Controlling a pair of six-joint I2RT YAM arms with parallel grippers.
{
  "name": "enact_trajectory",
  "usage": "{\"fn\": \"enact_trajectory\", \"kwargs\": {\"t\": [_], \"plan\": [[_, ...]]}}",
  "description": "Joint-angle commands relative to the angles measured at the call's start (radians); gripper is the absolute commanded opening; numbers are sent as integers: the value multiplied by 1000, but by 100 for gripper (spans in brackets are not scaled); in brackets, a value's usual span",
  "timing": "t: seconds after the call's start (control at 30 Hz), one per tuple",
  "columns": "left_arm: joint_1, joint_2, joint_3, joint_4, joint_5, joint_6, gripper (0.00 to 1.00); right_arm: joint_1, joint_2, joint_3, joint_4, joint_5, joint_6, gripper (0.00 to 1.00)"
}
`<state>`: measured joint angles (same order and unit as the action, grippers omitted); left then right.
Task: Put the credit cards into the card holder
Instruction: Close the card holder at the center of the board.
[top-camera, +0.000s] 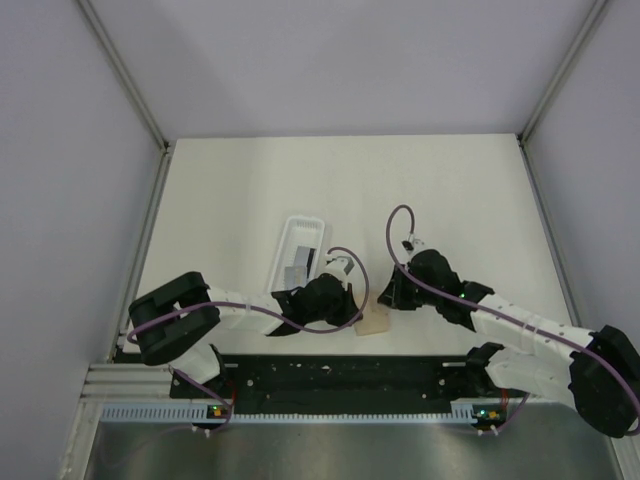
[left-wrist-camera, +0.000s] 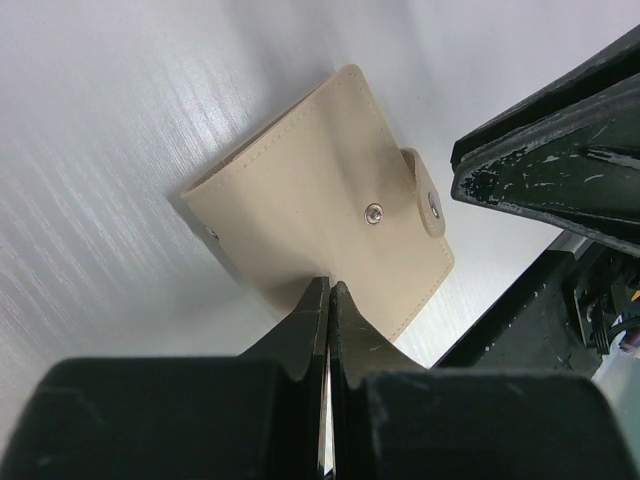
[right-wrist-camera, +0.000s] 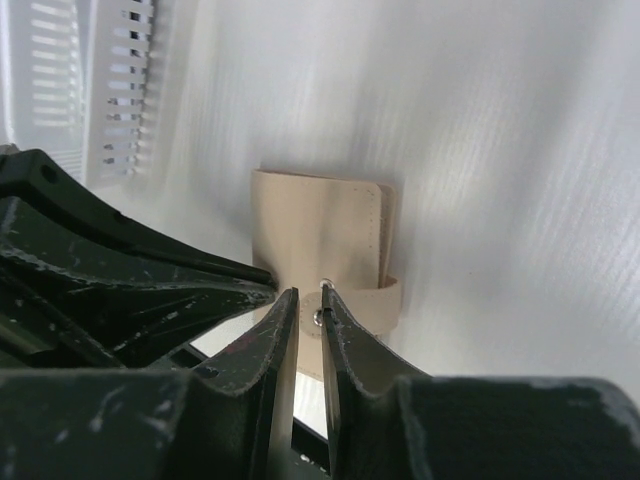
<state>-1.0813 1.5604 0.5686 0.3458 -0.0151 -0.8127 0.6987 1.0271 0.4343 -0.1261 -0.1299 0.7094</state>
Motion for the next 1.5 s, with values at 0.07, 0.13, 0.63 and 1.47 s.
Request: {"fn": "enact_trajectory", "kwargs": {"t": [0.07,0.13,0.63,1.47], "plan": [[-2,9,-16,-14,10,4,0,12,-32,20,-60,35,-11,15],[-3,9,-16,-14,10,6,0,12,-32,20,-61,27,-10,15],[-2,10,-18,-14,10,3,0,13,-1,9,-33,-5,-7,15],[-2,7,-19,-18,9,3,0,22,80,3,37,-33,4,17]]}}
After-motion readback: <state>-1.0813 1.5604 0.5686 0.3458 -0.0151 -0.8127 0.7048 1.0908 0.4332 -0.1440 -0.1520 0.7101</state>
